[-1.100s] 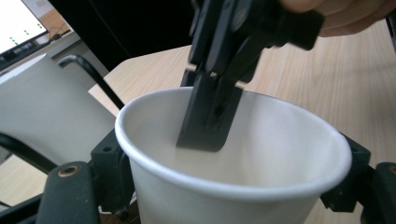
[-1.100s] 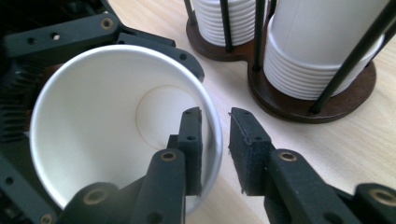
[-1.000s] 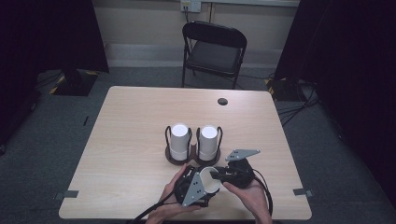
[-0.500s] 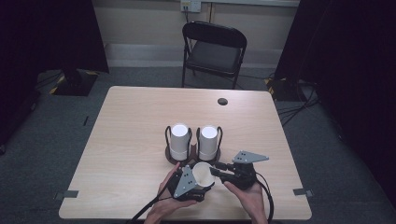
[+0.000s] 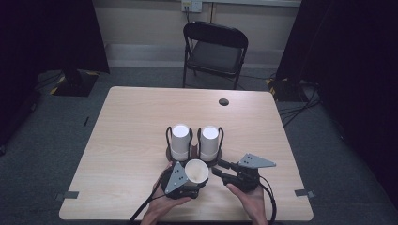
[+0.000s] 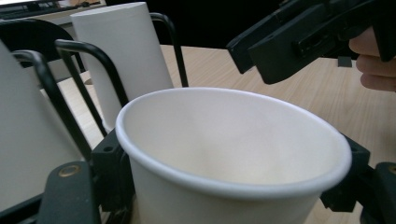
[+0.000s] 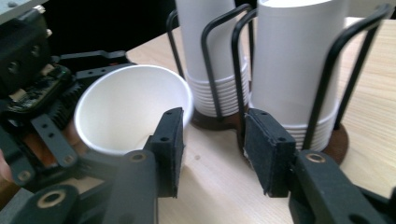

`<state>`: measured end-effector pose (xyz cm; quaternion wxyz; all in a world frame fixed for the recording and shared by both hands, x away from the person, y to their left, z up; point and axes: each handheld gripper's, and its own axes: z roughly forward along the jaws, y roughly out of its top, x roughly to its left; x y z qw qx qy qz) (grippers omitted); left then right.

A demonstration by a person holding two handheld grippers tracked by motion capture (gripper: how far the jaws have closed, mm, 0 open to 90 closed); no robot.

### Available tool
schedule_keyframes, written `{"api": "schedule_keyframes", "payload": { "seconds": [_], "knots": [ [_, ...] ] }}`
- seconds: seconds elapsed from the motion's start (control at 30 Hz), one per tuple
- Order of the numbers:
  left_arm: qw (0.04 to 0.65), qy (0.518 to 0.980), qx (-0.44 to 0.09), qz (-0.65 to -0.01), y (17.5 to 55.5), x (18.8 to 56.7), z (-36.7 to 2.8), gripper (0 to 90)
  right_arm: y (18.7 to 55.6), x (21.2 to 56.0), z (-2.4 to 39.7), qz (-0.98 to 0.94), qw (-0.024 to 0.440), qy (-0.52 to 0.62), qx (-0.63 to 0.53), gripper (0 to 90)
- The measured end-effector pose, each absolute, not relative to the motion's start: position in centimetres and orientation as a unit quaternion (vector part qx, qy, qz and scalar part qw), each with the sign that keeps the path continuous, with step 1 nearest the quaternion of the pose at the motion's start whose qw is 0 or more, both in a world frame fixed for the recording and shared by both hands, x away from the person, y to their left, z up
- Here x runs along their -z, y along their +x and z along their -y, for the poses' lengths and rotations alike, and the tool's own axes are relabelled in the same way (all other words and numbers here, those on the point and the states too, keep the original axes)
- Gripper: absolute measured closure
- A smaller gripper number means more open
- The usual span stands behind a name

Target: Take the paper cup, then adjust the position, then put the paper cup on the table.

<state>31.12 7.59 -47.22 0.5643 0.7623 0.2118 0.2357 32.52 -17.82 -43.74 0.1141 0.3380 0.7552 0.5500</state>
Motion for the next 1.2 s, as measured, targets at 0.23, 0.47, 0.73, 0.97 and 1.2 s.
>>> {"api": "schedule_keyframes", "payload": {
  "seconds": [0.23,0.47,0.73,0.97,1.2],
  "knots": [
    [0.570,0.750,-0.246,-0.229,31.0,46.4,-9.4,22.7,32.4,44.2,19.6,-0.721,0.152,0.364,-0.569,48.8],
    [0.591,0.728,-0.240,-0.250,31.2,45.5,-11.3,22.7,32.4,44.8,20.9,-0.694,0.185,0.388,-0.578,43.1],
    [0.592,0.716,-0.253,-0.270,31.6,45.2,-13.6,23.3,32.5,45.6,22.0,-0.667,0.205,0.415,-0.583,35.4],
    [0.594,0.702,-0.268,-0.288,31.9,44.8,-15.1,23.3,32.3,46.2,23.0,-0.647,0.239,0.436,-0.578,30.2],
    [0.591,0.686,-0.284,-0.316,32.5,44.7,-17.3,23.6,32.3,47.0,23.2,-0.643,0.260,0.438,-0.572,24.3]
  ]
}}
